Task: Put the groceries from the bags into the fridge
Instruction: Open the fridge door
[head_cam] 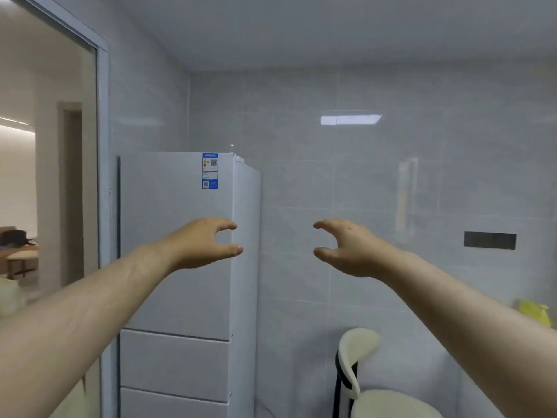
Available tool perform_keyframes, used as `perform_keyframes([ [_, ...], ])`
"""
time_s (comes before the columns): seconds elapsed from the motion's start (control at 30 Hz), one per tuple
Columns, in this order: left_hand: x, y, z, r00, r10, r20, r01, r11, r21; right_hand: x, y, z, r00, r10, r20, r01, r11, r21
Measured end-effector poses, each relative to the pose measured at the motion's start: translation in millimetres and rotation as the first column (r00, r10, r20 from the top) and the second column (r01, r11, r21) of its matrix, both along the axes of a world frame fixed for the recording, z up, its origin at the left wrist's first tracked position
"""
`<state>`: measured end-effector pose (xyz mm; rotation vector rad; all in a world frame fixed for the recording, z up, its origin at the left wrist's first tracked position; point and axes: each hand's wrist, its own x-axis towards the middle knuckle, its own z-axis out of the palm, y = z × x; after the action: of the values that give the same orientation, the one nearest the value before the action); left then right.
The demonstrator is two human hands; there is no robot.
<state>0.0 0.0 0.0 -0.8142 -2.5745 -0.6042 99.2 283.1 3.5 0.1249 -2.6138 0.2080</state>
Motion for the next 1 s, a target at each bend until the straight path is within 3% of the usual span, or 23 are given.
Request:
perform_keyframes([
  [0.37,-14.9,-71.6,-58.3,0.979,0.183,0.095,-0.18,0.983,-0.037,-63.7,-60.8,-55.2,0.986,0.151,0.069,-0.153,0.988,0.02],
  [1.0,-203.2,-270.2,-92.1,0.985,0.137,0.1,-0.139,0.99,0.008,-255.0,-254.4,-107.0,0.983,0.089,0.158,-0.09,0.996,-0.001],
])
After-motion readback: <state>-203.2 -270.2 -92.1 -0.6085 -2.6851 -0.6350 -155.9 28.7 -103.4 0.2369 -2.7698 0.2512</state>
